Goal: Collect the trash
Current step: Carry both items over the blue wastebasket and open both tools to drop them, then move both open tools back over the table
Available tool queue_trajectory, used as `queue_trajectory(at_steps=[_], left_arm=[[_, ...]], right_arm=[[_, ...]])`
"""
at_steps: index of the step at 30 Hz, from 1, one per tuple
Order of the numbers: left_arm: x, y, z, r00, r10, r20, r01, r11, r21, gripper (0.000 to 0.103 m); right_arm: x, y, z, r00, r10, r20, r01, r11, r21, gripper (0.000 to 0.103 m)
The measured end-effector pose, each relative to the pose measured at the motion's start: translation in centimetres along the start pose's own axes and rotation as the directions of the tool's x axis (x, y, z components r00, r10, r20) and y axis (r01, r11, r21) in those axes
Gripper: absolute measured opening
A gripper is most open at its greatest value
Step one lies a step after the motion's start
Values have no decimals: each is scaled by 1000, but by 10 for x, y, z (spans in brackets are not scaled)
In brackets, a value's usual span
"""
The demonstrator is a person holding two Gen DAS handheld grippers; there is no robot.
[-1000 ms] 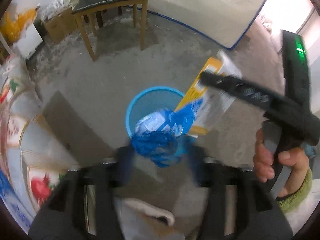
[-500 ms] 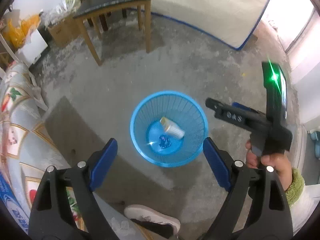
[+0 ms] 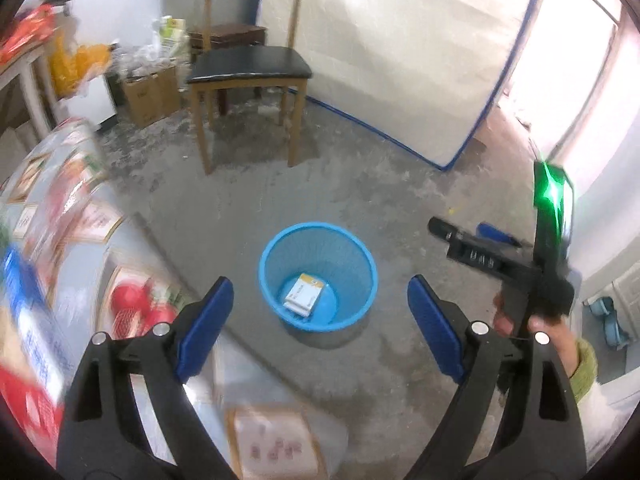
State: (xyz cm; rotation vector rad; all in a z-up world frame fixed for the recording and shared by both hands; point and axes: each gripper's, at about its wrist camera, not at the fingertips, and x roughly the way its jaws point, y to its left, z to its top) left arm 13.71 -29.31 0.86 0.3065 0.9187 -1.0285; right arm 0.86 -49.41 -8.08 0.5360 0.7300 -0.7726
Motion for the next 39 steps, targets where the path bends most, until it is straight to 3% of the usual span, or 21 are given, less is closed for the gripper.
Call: queue_trajectory(at_steps=[3, 7, 11, 12, 16, 20, 26, 28, 30, 33, 35, 39], left_arm=[[-35, 8, -36, 999, 38, 25, -38, 999, -31, 85], [-76, 29, -76, 993, 111, 39, -108, 992, -73, 85], [-122, 68, -116, 970, 226, 84, -208, 961, -182, 85], [-131, 78, -126, 964, 248, 93, -224, 951, -213, 86], [-175, 121, -170, 936, 335, 111, -276, 890, -362, 90], [-216, 158, -214, 911, 393, 125, -285, 820, -496, 95], [-263, 209, -276, 844, 511, 164, -289, 690, -663, 95], [-267, 228, -285, 823, 556, 113, -333, 634, -698, 95], [-265, 248, -291, 823, 563, 78, -352, 612, -708, 95], [-259, 269, -300, 841, 539, 49, -341, 599, -725, 95], [-252, 282, -300, 862, 504, 59, -301, 601, -741, 95], [-247, 292, -309, 881, 465, 91, -243, 607, -756, 92]], right_arm=[[-24, 21, -2, 998, -65, 25, 66, 996, -52, 97], [-57, 64, -7, 992, -77, 102, 95, 978, -184, 97], [-94, 119, -16, 980, -25, 197, 89, 942, -324, 97], [-106, 135, -20, 975, 21, 220, 62, 930, -362, 97], [-138, 182, -37, 947, 235, 219, -107, 873, -476, 97], [-157, 232, -61, 891, 434, 132, -298, 780, -551, 97], [-147, 300, -90, 828, 545, -132, -507, 629, -589, 96], [-145, 321, -106, 808, 555, -200, -543, 567, -620, 93], [-142, 348, -117, 786, 550, -280, -573, 482, -662, 90], [-140, 383, -130, 773, 526, -353, -588, 388, -710, 85], [-136, 406, -137, 757, 507, -412, -609, 317, -727, 82], [-126, 434, -152, 737, 442, -512, -641, 215, -737, 72]])
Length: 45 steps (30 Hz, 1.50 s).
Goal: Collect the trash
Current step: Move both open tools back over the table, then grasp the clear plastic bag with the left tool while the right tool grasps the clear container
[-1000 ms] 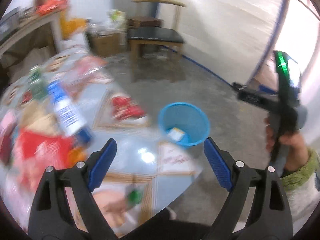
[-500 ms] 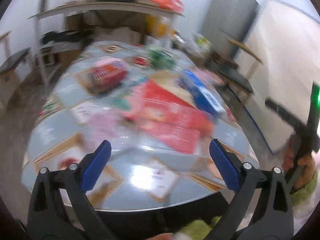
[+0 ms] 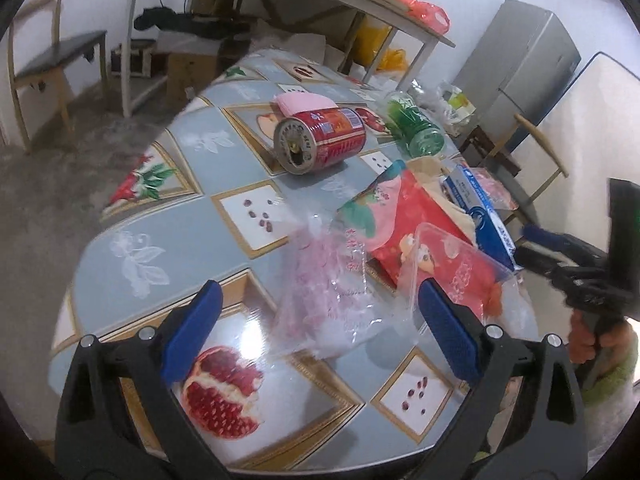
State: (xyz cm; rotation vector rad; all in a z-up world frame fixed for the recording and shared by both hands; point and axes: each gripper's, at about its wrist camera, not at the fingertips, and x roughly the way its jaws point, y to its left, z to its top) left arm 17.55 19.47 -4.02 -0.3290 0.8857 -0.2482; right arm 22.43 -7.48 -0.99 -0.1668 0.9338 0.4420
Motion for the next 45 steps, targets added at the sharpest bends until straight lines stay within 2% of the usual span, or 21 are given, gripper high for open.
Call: queue_trajectory(at_steps=[2, 4, 8, 10, 12, 13, 14, 17, 19, 21, 27, 31, 33, 36, 39, 42, 45], left_arm=[[12, 1, 2, 999, -7, -37, 6, 1000, -4, 82], [24, 4, 1, 997, 0, -83, -1, 1000, -17, 66], [36, 11, 1, 992, -9, -129, 3, 999, -49, 57], [42, 13, 1, 989, -8, -148, 1, 999, -52, 48], [44, 13, -1, 988, 6, -157, -14, 999, -49, 39], [44, 13, -1, 988, 15, -156, -22, 999, -47, 33], [44, 14, -1, 988, 18, -156, -26, 998, -48, 30], [44, 16, -2, 988, 10, -155, -20, 998, -67, 21], [42, 18, -4, 988, 0, -158, -12, 997, -78, 12], [40, 18, -5, 988, -4, -155, -9, 997, -79, 9], [25, 19, -11, 984, -14, -178, 4, 998, -61, 8], [22, 22, -21, 966, -40, -255, 30, 999, -43, 9], [22, 22, -27, 960, -26, -279, 21, 1000, -22, 10], [20, 19, -30, 959, -6, -282, 4, 1000, -6, 20], [17, 18, -27, 962, 4, -275, -7, 1000, -10, 41], [19, 17, -24, 962, 25, -271, -27, 1000, -4, 43], [25, 17, -19, 959, 24, -281, -33, 999, -26, 43]], right_arm=[[13, 4, 4, 999, 23, -46, -25, 999, -35, 69], [29, 7, 7, 994, 47, -95, -54, 996, -71, 66], [54, 12, 11, 983, 55, -174, -75, 991, -109, 56], [62, 14, 13, 977, 55, -205, -81, 989, -120, 50], [68, 15, 12, 971, 54, -234, -85, 989, -123, 38], [69, 15, 11, 968, 55, -243, -89, 987, -131, 35], [69, 16, 11, 968, 51, -247, -86, 988, -132, 29], [62, 16, 8, 968, 49, -246, -82, 989, -123, 20], [57, 16, 6, 968, 50, -245, -79, 991, -109, 12], [51, 15, 3, 968, 56, -245, -78, 994, -81, 5], [21, -1, -19, 971, 65, -230, -48, 996, 79, 5], [4, -7, -44, 970, 93, -223, -49, 980, 193, 5], [3, -8, -58, 967, 106, -231, -48, 969, 243, 5], [5, -8, -74, 961, 141, -237, -64, 950, 307, 6], [10, -5, -80, 958, 176, -227, -87, 932, 351, 8], [12, -8, -84, 959, 198, -202, -106, 914, 392, 15], [16, -11, -84, 959, 215, -183, -121, 899, 421, 16]])
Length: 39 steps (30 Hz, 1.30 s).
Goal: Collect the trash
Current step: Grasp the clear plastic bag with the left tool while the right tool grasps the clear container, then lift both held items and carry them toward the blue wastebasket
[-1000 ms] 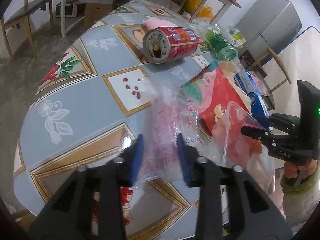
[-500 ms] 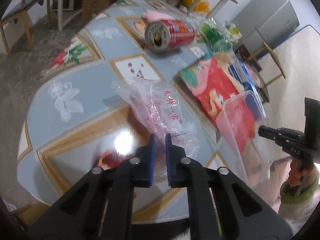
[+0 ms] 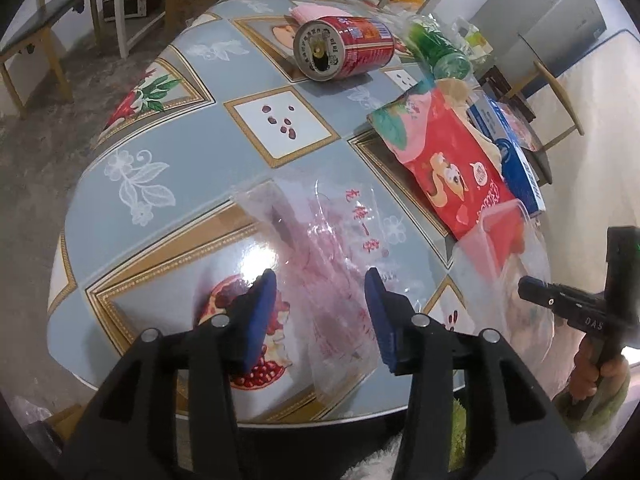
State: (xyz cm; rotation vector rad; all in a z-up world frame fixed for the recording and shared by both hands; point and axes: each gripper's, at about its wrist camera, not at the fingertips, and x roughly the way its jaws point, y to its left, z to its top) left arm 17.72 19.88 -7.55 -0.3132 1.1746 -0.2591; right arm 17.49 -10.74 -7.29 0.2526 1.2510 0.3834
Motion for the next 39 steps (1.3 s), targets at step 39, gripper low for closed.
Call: queue_trajectory(at_steps=[39], left_arm=[[4, -28, -10, 990, 129, 63, -135, 986, 102, 4]], right_arm=[[12, -8, 0, 999, 24, 38, -27, 996, 80, 6]])
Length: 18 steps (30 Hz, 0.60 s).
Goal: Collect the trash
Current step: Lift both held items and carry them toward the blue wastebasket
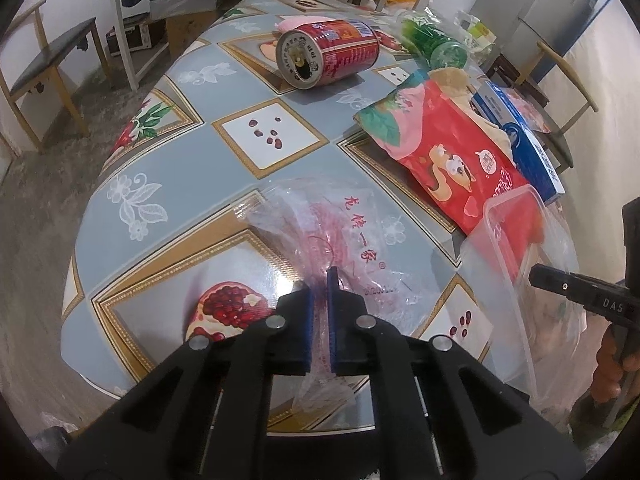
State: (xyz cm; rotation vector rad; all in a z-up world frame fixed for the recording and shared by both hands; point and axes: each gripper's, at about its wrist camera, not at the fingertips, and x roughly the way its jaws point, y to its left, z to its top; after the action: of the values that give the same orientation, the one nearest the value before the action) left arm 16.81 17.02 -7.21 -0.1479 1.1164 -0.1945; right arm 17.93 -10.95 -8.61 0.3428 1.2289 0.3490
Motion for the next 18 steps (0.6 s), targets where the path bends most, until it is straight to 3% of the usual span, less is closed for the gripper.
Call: queue_trajectory(at_steps=[18], left_arm=[[-6, -8, -2, 999, 32, 19, -32, 999, 35, 2]], right_arm=[[-7, -3, -3, 999, 32, 17, -32, 999, 31, 4]])
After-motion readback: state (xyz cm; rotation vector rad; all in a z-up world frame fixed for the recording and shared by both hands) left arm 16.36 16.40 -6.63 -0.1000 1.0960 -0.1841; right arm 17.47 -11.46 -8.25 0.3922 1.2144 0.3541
